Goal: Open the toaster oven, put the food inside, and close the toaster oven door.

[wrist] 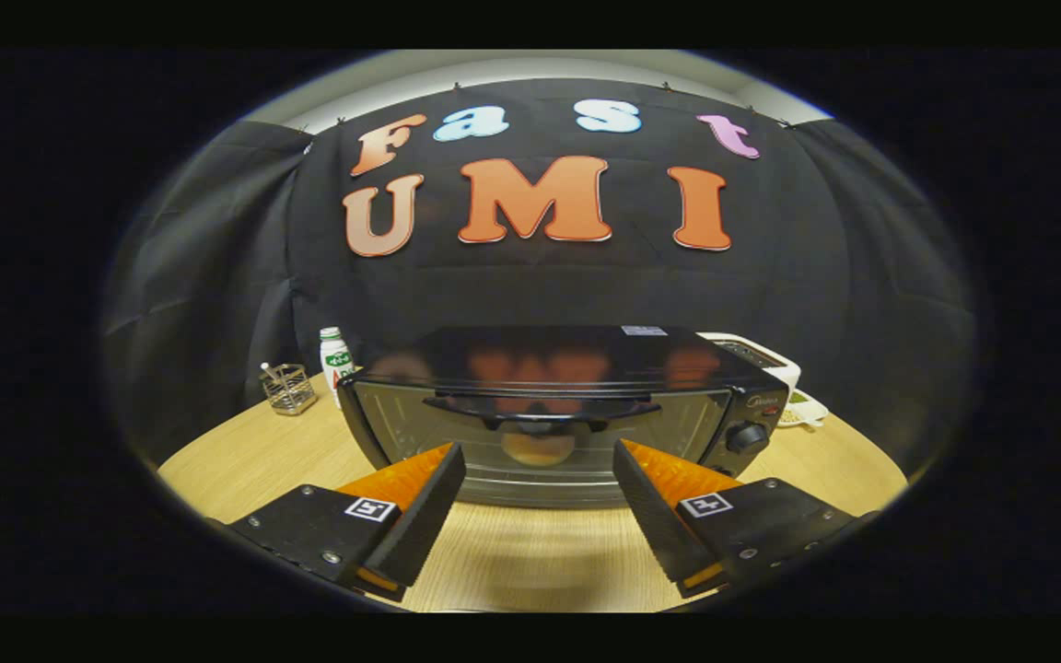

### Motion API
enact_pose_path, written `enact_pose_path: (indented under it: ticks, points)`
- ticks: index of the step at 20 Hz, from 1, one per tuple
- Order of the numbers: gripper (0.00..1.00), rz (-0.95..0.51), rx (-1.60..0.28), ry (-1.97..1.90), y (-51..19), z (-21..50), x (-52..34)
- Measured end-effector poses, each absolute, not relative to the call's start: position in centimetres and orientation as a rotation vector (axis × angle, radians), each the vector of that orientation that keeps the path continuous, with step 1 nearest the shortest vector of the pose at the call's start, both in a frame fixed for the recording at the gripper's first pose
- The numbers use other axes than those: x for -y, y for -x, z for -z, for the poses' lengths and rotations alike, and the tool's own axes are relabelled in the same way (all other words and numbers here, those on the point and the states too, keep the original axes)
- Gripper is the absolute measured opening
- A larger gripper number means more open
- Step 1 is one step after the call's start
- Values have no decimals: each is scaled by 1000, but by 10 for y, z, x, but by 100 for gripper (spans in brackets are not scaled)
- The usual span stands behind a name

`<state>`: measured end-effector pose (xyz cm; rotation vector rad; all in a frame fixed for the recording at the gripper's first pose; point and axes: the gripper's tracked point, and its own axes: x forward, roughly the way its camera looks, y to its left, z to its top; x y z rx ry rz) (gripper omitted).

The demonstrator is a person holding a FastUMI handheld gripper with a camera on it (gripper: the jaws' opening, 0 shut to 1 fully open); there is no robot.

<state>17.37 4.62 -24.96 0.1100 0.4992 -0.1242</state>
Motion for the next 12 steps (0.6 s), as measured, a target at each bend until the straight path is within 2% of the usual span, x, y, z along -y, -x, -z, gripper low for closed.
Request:
enact_pose_path:
  ticks: [5, 12]
  points:
    - [99, 111, -477, -169, -164, 231, -47]
    - [99, 99, -286, -115, -110, 128, -21]
